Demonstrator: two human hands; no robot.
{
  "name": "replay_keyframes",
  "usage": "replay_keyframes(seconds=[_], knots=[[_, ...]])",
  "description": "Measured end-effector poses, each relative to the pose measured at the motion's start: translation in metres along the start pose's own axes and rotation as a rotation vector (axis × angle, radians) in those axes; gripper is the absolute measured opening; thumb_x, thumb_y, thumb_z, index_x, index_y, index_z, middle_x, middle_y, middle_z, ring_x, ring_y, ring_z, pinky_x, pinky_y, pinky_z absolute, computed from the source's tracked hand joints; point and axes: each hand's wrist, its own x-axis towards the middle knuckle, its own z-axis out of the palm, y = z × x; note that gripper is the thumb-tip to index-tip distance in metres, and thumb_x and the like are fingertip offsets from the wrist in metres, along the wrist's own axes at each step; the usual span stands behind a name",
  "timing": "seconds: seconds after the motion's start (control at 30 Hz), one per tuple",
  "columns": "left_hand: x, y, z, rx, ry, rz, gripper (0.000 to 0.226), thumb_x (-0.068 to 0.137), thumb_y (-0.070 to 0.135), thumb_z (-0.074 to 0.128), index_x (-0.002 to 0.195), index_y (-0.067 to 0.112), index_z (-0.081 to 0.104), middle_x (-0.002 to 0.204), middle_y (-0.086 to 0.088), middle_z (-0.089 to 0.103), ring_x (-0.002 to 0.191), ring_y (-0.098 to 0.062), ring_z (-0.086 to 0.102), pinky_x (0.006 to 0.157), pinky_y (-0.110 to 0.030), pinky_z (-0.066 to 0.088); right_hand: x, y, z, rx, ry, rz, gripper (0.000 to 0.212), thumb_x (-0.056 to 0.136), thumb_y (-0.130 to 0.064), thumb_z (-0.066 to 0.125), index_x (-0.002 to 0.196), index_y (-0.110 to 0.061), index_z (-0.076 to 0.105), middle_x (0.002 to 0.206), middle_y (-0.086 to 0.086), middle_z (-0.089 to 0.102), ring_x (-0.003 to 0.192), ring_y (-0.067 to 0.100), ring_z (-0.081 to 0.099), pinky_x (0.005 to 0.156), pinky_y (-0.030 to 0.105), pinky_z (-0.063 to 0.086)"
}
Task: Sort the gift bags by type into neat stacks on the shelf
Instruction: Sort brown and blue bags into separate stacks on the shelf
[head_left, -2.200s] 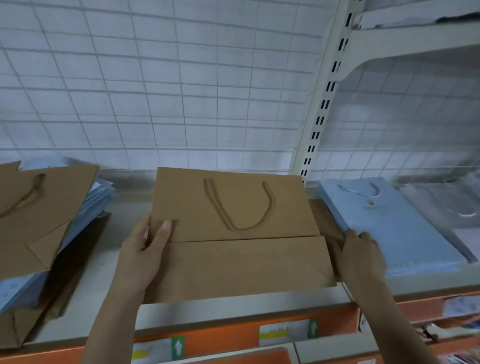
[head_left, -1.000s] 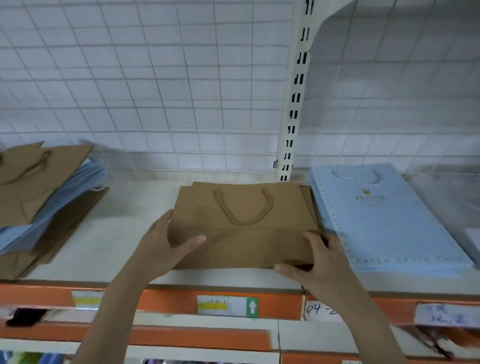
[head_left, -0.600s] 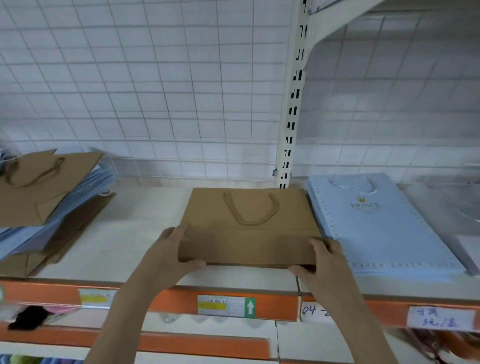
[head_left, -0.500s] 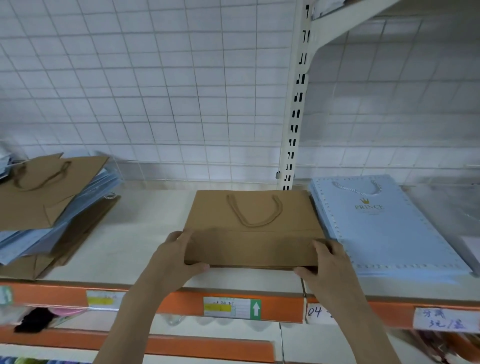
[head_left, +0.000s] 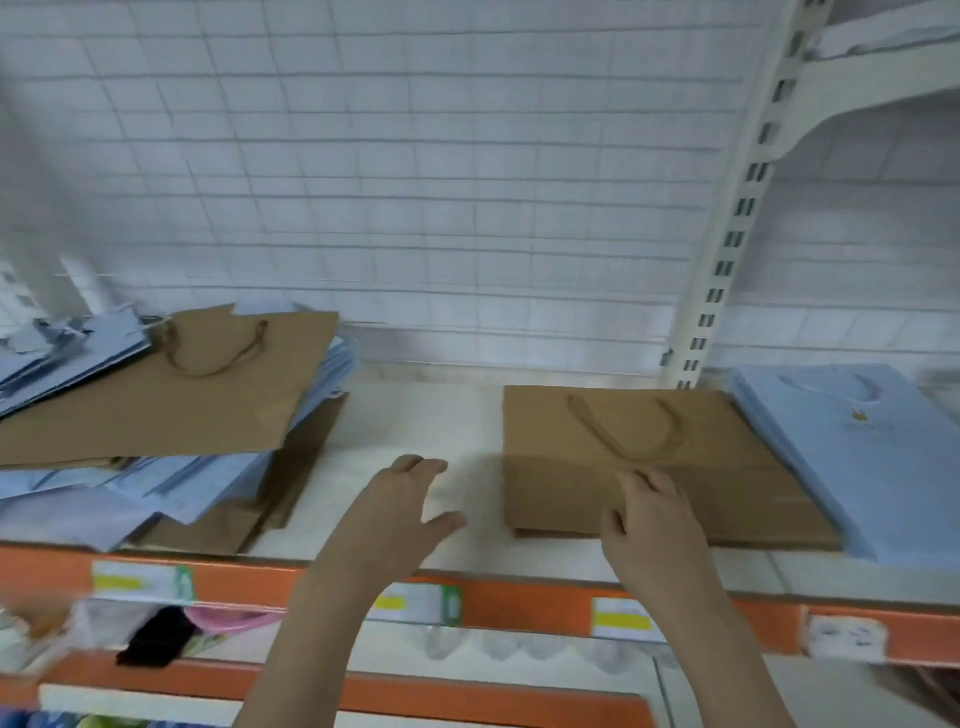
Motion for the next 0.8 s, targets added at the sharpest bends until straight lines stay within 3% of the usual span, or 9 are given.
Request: replay_keyframes(seconds=[0.1,0.23,0.3,0.37,0.47,0.6,0.8], knots=[[-0.014,-0.046,-0.047,-0.011,0.125,0.007,0.052,0.086,0.041,0.059,0.132,0.019,0.046,0.126,0.0,0.055,0.115,-0.018,0.052,0.092,-0.025,0.038,-0.004,-0.067,0.029,0.084,-0.003,-0.019,0.032,0.092,-0.019,0.045,0.122,-0.01,0.052,0.122,0.008,0.05,0.118,0.024,0.045,0.092,0.029,0.035],[-0.039,-0.11,-0.113,0.034,0.306,0.069,0.036,0.078,0.041,0.06,0.101,0.014,0.066,0.079,-0.008,0.07,0.072,-0.029,0.066,0.058,-0.026,0.049,-0.005,-0.153,0.053,0.168,0.032,-0.062,0.036,0.092,-0.021,0.049,0.126,-0.009,0.052,0.127,0.01,0.052,0.121,0.026,0.045,0.097,0.03,0.033],[-0.052,-0.146,-0.137,0.006,0.343,0.004,0.048,0.074,0.049,0.052,0.103,0.014,0.067,0.085,-0.005,0.072,0.075,-0.026,0.067,0.064,-0.028,0.051,-0.005,-0.188,0.061,0.185,0.073,-0.093,0.036,0.091,-0.022,0.051,0.125,-0.01,0.054,0.126,0.011,0.055,0.119,0.026,0.048,0.096,0.03,0.034],[-0.064,-0.178,-0.15,-0.027,0.367,-0.093,0.043,0.08,0.044,0.058,0.11,0.014,0.065,0.095,-0.003,0.071,0.085,-0.023,0.066,0.071,-0.029,0.049,-0.005,-0.216,0.066,0.199,0.102,-0.119,0.034,0.091,-0.022,0.051,0.123,-0.01,0.056,0.123,0.009,0.057,0.113,0.027,0.052,0.092,0.031,0.038],[-0.076,-0.216,-0.156,-0.03,0.397,-0.147,0.031,0.084,0.028,0.064,0.111,0.013,0.063,0.097,-0.003,0.07,0.086,-0.023,0.064,0.072,-0.031,0.048,-0.005,-0.25,0.067,0.215,0.165,-0.178,0.03,0.091,-0.021,0.051,0.118,-0.011,0.059,0.117,0.006,0.061,0.103,0.026,0.056,0.085,0.03,0.04],[-0.082,-0.249,-0.154,-0.052,0.391,-0.21,0.029,0.084,0.028,0.064,0.109,0.014,0.063,0.094,-0.002,0.068,0.083,-0.02,0.063,0.067,-0.027,0.045,0.003,-0.285,0.067,0.212,0.242,-0.282,0.021,0.09,-0.018,0.052,0.105,-0.01,0.063,0.101,0.006,0.064,0.097,0.026,0.057,0.079,0.032,0.043],[-0.075,-0.276,-0.171,-0.031,0.452,-0.228,0.027,0.086,0.031,0.061,0.108,0.015,0.064,0.092,0.003,0.068,0.081,-0.016,0.063,0.07,-0.029,0.05,0.016,-0.332,0.081,0.29,0.238,-0.415,0.018,0.089,-0.017,0.055,0.102,-0.01,0.065,0.093,0.004,0.068,0.089,0.024,0.061,0.073,0.03,0.046]])
